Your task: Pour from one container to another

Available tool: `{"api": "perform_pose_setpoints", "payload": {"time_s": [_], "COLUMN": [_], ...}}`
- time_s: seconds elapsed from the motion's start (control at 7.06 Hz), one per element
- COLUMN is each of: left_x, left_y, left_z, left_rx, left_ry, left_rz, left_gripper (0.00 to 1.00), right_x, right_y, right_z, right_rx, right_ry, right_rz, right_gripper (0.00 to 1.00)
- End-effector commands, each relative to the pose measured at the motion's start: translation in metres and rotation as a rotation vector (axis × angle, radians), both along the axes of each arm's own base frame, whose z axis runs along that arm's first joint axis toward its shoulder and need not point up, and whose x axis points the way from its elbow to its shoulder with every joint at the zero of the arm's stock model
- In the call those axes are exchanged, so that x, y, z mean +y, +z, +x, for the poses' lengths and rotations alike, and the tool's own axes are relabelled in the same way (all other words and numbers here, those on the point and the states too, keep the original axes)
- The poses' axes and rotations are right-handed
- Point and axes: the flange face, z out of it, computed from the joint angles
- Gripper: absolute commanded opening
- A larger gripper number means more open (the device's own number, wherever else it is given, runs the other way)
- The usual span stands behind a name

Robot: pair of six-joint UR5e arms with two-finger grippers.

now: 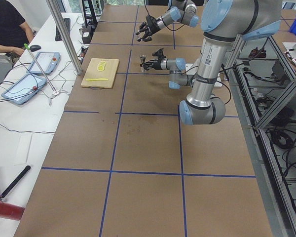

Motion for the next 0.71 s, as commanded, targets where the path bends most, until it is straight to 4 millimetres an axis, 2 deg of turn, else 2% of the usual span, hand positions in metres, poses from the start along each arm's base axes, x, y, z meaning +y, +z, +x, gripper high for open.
{"api": "perform_pose_setpoints", "payload": {"time_s": [0.0,0.14,0.28,0.42,0.57], "left_x": [0.003,0.005,0.013,0.022,0.032], "left_y": [0.026,0.057,0.109,0.155,0.202], "left_z": [-0.038,-0.063,-0.101,-0.137,-0.164], "left_rx": [0.045,0.081,0.11,0.103,0.108], "left_ry": [-0.026,-0.081,-0.096,-0.099,-0.146], "left_rz": [0.002,-0.006,-0.02,-0.032,-0.093], "left_gripper": [0.0,0.0,0.0,0.0,0.0], "right_x": [0.01,0.011,0.009,0.005,0.004], "right_y": [0.035,0.051,0.073,0.082,0.082], "right_z": [0.029,0.035,0.045,0.051,0.052], "right_rx": [-0.082,-0.117,-0.149,-0.146,-0.146], "right_ry": [0.043,0.045,0.048,0.046,0.047], "right_rz": [-0.063,-0.055,-0.049,-0.062,-0.063], "right_gripper": [0.0,0.0,0.0,0.0,0.0]}}
